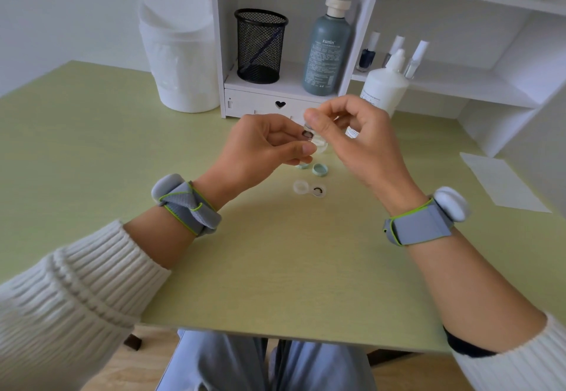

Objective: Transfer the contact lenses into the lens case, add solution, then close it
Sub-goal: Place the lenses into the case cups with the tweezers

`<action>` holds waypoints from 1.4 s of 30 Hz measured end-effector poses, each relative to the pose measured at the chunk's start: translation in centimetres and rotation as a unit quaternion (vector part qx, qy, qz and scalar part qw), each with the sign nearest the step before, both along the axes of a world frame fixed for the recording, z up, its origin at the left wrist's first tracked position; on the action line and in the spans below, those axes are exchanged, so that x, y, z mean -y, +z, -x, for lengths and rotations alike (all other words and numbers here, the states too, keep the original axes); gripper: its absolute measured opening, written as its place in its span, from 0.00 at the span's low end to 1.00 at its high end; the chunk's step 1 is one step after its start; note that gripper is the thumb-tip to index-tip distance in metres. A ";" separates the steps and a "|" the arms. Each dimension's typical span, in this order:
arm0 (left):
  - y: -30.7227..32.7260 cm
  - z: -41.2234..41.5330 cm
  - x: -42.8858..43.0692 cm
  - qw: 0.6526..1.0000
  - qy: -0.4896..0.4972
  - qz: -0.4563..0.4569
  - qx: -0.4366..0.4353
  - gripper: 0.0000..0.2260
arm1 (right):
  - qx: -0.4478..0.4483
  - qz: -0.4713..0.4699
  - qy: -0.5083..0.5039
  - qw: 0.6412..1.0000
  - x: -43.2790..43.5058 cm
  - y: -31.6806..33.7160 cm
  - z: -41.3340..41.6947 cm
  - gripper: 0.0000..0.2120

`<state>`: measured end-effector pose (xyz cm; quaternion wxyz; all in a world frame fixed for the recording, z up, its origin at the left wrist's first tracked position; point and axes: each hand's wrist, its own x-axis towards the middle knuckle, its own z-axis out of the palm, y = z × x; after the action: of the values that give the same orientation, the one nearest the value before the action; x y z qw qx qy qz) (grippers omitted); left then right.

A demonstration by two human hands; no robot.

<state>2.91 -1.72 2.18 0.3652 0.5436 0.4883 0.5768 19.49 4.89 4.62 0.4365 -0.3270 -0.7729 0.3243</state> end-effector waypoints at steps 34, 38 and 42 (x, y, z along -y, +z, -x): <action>-0.4 0.1 -0.2 1.000 0.009 0.015 -0.010 0.08 | 0.027 -0.045 -0.028 0.998 0.3 0.5 -0.1 0.11; -0.4 0.1 -0.2 1.000 0.010 0.013 -0.011 0.07 | 0.022 -0.050 0.020 0.998 0.4 0.9 -0.4 0.05; -0.4 0.1 -0.2 1.000 0.011 0.011 -0.012 0.08 | 0.017 -0.053 0.004 0.998 0.5 0.7 -0.3 0.08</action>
<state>2.82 -1.48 1.82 0.3592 0.5409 0.5047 0.5689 19.76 4.35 5.28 0.4388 -0.3056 -0.7977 0.2788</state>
